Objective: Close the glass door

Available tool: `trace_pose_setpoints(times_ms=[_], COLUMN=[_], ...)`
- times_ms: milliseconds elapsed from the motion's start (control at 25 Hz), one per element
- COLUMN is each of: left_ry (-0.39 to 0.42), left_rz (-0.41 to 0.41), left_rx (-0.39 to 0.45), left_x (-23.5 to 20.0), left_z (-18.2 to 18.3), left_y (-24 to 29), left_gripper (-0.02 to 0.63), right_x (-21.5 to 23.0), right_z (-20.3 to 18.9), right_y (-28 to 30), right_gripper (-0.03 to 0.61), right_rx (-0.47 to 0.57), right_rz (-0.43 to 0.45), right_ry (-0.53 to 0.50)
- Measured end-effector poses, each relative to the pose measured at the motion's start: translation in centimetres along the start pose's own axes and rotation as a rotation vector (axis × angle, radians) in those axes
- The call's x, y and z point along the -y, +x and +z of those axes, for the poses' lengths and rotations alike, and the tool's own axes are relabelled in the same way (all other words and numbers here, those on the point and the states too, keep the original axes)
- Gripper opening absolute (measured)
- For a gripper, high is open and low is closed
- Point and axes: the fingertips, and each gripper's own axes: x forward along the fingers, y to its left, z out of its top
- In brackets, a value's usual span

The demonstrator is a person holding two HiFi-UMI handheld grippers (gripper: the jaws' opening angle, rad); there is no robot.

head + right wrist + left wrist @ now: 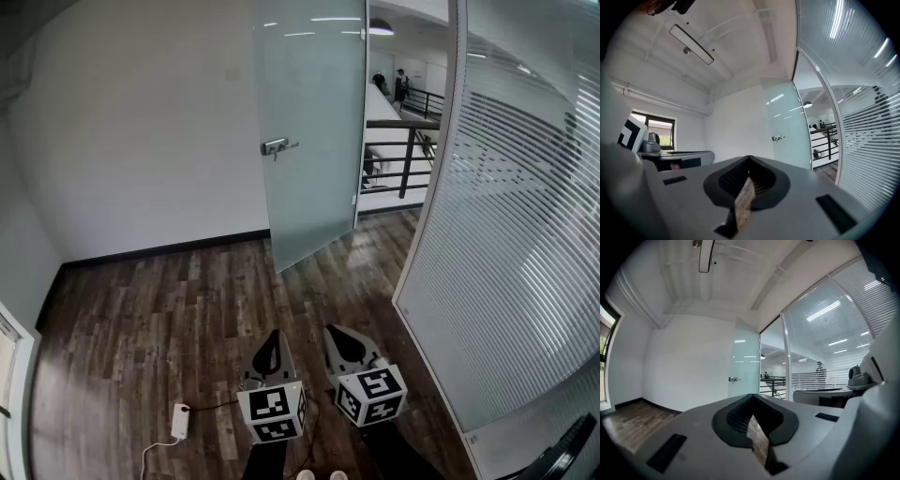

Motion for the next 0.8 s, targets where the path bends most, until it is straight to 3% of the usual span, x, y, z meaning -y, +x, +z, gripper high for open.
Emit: trace_pose_setpoints(times_ms=[800], left_ry=[-0.001], left_rz=[0.002], left_rx=[-0.01], left_x=[-0.41], left_z=[-0.16], left_y=[0.51], left_gripper=[-0.003], right_x=[0.69], right_z=[-0.01], right_y=[0.4], right_gripper=[-0.002], right_rx=[0.01], right_rz=[-0.015], right_ry=[0.031])
